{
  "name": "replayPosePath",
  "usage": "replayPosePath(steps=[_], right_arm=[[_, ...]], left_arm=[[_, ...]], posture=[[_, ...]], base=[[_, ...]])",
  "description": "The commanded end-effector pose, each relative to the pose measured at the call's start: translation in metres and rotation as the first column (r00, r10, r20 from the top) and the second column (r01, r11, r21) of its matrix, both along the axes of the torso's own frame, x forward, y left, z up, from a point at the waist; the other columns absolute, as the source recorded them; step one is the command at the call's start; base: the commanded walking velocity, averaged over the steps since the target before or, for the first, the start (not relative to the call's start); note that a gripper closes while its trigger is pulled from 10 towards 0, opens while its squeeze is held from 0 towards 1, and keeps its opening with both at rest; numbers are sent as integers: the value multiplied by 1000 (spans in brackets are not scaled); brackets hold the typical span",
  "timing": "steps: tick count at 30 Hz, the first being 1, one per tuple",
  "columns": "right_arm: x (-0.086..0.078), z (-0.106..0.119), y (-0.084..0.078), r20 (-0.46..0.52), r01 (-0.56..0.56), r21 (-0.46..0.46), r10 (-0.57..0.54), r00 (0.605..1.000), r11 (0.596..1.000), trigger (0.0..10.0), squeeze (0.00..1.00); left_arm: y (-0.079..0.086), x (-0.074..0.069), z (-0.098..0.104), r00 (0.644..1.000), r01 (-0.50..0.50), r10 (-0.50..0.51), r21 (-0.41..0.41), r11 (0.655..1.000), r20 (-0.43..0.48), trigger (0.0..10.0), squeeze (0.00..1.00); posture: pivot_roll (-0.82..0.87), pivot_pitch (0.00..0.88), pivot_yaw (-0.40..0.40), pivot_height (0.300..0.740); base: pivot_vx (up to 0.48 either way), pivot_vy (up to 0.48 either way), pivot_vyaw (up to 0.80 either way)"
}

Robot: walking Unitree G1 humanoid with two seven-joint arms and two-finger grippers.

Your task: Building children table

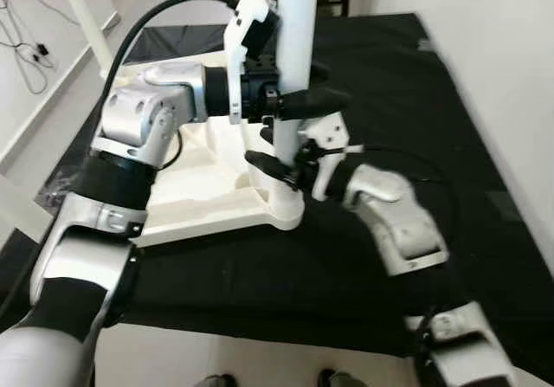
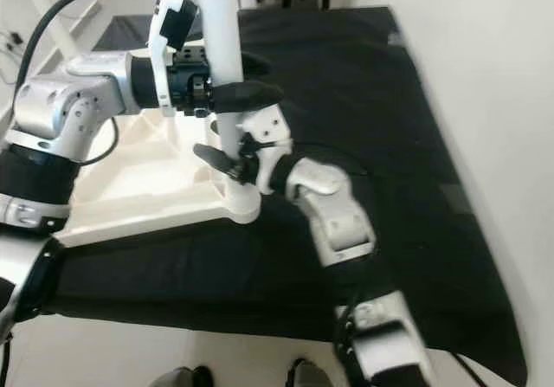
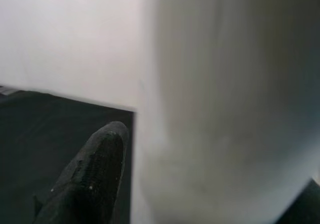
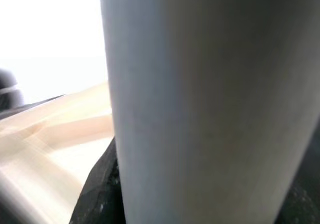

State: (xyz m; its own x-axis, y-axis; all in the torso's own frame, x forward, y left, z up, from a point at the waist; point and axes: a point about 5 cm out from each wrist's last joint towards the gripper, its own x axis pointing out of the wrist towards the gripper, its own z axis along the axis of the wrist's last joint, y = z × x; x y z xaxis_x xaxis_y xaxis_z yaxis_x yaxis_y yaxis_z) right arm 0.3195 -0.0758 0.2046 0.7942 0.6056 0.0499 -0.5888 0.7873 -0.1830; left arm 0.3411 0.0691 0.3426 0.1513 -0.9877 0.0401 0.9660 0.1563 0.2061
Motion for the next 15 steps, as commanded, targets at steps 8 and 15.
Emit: replayPosePath(steps=[8,15], right_arm=[[-16,-68,2,-268,90,-156,-130,955,984,0,0],[-27,-68,12,-282,145,-167,-188,941,975,0,0]], left_arm=[[-1,4,10,999,-31,31,14,999,32,10000,0],[1,5,9,999,-41,40,15,999,27,0,0]], posture=[[39,170,65,740],[40,170,70,740]], base=[[0,0,0],[0,0,0]])
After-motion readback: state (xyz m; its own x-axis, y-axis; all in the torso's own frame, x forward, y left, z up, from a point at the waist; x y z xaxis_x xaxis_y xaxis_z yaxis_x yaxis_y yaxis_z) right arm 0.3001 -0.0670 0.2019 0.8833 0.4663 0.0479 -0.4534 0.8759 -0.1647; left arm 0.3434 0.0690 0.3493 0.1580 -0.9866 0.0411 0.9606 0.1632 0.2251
